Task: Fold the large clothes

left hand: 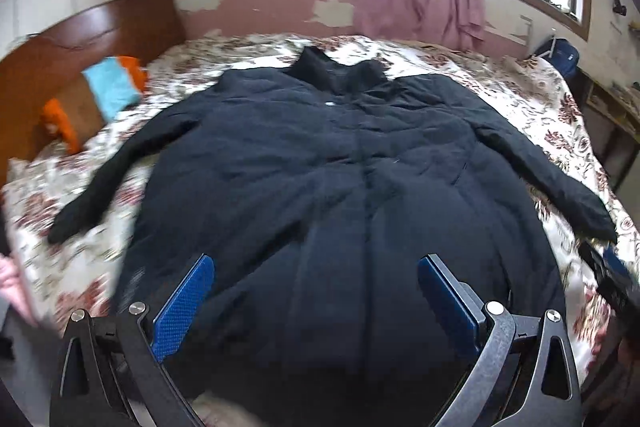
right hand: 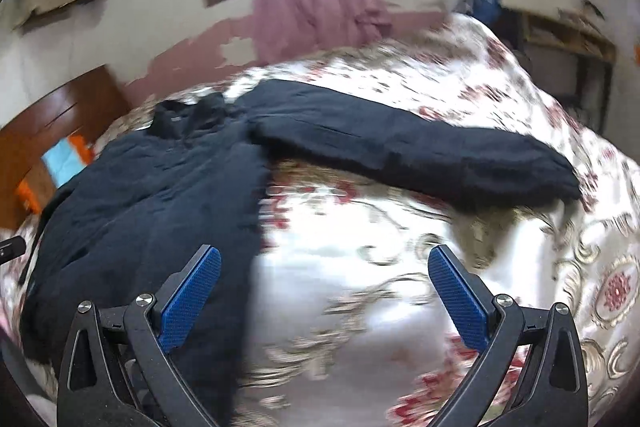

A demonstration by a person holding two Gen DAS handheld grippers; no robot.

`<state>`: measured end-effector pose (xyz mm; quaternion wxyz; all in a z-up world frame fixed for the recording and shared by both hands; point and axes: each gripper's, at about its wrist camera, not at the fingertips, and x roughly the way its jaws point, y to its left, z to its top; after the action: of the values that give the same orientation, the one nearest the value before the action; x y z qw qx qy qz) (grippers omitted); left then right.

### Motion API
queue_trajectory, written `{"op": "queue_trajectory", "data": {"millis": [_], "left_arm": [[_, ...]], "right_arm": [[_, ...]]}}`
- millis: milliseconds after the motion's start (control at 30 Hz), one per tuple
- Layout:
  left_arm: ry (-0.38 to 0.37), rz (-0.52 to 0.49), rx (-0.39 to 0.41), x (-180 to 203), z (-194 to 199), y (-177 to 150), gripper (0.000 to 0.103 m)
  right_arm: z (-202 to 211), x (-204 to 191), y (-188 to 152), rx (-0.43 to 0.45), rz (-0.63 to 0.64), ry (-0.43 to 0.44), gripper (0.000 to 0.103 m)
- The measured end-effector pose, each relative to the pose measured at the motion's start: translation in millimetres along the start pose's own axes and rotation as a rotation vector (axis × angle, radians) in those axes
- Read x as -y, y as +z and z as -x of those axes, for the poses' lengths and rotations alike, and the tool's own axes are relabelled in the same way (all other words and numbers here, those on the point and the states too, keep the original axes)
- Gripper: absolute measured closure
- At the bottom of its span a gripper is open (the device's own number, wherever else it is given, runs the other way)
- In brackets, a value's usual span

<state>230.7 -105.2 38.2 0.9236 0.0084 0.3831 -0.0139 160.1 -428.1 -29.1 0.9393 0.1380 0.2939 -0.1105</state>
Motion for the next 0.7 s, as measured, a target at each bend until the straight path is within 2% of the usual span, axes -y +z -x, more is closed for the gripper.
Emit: {"op": "queue_trajectory", "data": {"millis": [100,167,233,300,467,567,600,633,667,700], "left_arm": [[-0.017,-0.029,-0.002,24.1,-30.5,17.9,0.000],[-0.034,-0.056,0.001,39.0,-46.4,26.8,0.000],[-0.076,-0.075,0.005,59.2,-68.5,39.2,0.000],[-0.109,-0.081,0.010,76.7,-88.4,52.2,0.000],[-0.133,-0.083,0.007,119.0,-136.0,82.9,0.000],[-0.207,-0.068,-0.029,138.5,-166.4,98.3,0.000],[-0.256,-0.065,-0.039,143.1,-178.8,102.9,0.000],[-0.266,-0.059,-0.043,144.5,-186.3,105.4,0.000],[-0.268,-0.035,-0.054,144.3,-196.2,107.9,0.001],[-0.273,-0.017,-0.064,146.2,-203.1,110.0,0.001]], "right_arm": [[-16.5,29.6,7.2,-0.025,-0.059,-0.077,0.001],[-23.9,50.1,15.1,-0.035,-0.101,-0.097,0.001],[-32.9,69.8,20.7,-0.059,-0.166,-0.076,0.001],[-48.5,92.0,27.6,-0.114,-0.258,-0.021,0.001],[-71.6,127.4,36.8,-0.120,-0.438,-0.072,0.001],[-88.2,153.1,29.8,-0.117,-0.613,-0.046,0.001],[-97.3,163.7,23.7,-0.128,-0.697,-0.012,0.001],[-105.2,172.3,18.1,-0.139,-0.761,0.020,0.002],[-112.6,180.6,10.5,-0.158,-0.831,0.047,0.007],[-117.9,186.5,4.4,-0.166,-0.885,0.062,0.021]]}}
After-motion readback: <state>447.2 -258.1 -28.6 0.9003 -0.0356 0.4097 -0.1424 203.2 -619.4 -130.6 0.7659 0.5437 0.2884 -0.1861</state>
